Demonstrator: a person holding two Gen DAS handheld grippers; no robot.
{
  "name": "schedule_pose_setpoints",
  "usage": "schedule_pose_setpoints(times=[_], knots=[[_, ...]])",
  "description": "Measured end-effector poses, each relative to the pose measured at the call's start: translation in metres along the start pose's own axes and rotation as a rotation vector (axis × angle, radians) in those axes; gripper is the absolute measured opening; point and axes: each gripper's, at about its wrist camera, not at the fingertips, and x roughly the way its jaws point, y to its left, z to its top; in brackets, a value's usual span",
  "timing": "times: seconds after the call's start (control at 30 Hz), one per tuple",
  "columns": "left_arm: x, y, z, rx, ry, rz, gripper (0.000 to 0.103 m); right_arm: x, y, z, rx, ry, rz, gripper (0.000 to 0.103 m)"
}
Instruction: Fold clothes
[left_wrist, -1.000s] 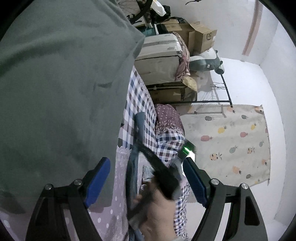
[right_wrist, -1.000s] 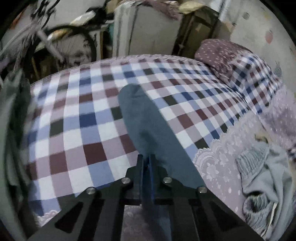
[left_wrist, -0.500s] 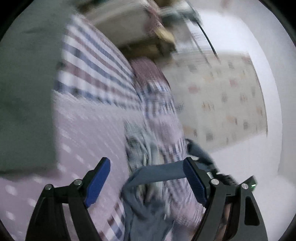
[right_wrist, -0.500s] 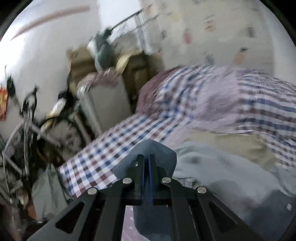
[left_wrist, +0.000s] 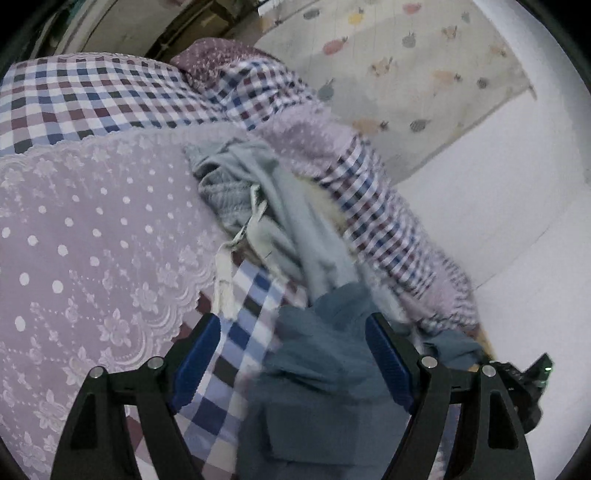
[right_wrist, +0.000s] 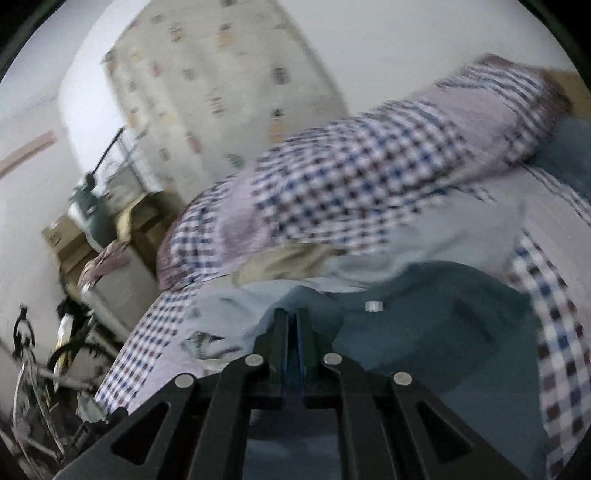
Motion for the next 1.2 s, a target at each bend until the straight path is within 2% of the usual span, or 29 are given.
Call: schedule_pose_setpoints(times=[0.17,0.27,0.33,0.43,0.47,0.5,0.63,0.67,0.73,0.8,0.9,1.0,1.03,1.07,1.1,1.13,1.17,1.2], knots=[[0.011,-0.003,-0.008,0.091,0.034,0.118,0.083,-0.019,-0.052,0.006,0.072,-0.016,-0.042,0.002],[0.018,-0.01,-0.015,0.185,0.058,0.164,0.079,-0.03,-0.071,0.001,0.043,-0.024,-0.134,0.005],[0.021,-0.021,-0.025,0.294,0.069,0.183,0.079,-0.026,-0.084,-0.01,0.023,0.03,-0.193,0.007],[0.025,-0.037,-0.041,0.458,0.085,0.21,0.078,-0.028,-0.102,-0.03,0.016,0.074,-0.24,0.024],[0.027,-0.042,-0.046,0.513,0.09,0.219,0.078,-0.032,-0.11,-0.039,0.019,0.076,-0.24,0.037],[0.028,-0.048,-0.051,0.568,0.095,0.227,0.078,-0.037,-0.117,-0.047,0.022,0.072,-0.241,0.044],[0.038,-0.067,-0.076,0.778,0.121,0.256,0.074,-0.053,-0.144,-0.077,0.047,0.045,-0.204,0.045],[0.041,-0.07,-0.082,0.814,0.135,0.255,0.068,-0.057,-0.151,-0.085,0.055,0.034,-0.183,0.045],[0.05,-0.075,-0.094,0.88,0.164,0.269,0.061,-0.061,-0.161,-0.097,0.051,0.019,-0.18,0.045],[0.061,-0.079,-0.106,0.942,0.193,0.301,0.054,-0.057,-0.169,-0.107,0.067,0.048,-0.184,0.046],[0.076,-0.085,-0.119,1.019,0.204,0.356,0.052,-0.05,-0.177,-0.105,0.113,0.076,-0.13,0.046],[0.085,-0.091,-0.125,1.052,0.2,0.376,0.052,-0.05,-0.176,-0.105,0.093,0.085,-0.113,0.046],[0.083,-0.091,-0.123,1.035,0.184,0.373,0.051,-0.05,-0.176,-0.106,0.091,0.089,-0.106,0.046],[0.081,-0.09,-0.12,1.017,0.169,0.37,0.044,-0.049,-0.176,-0.107,0.093,0.094,-0.1,0.046],[0.08,-0.089,-0.118,0.999,0.153,0.367,0.032,-0.048,-0.176,-0.107,0.095,0.099,-0.093,0.046],[0.078,-0.088,-0.116,0.981,0.138,0.364,0.024,-0.048,-0.176,-0.108,0.095,0.104,-0.088,0.046],[0.077,-0.087,-0.113,0.963,0.123,0.361,0.009,-0.048,-0.175,-0.109,0.091,0.11,-0.085,0.046],[0.075,-0.087,-0.111,0.944,0.107,0.358,0.007,-0.048,-0.175,-0.11,0.082,0.118,-0.083,0.046]])
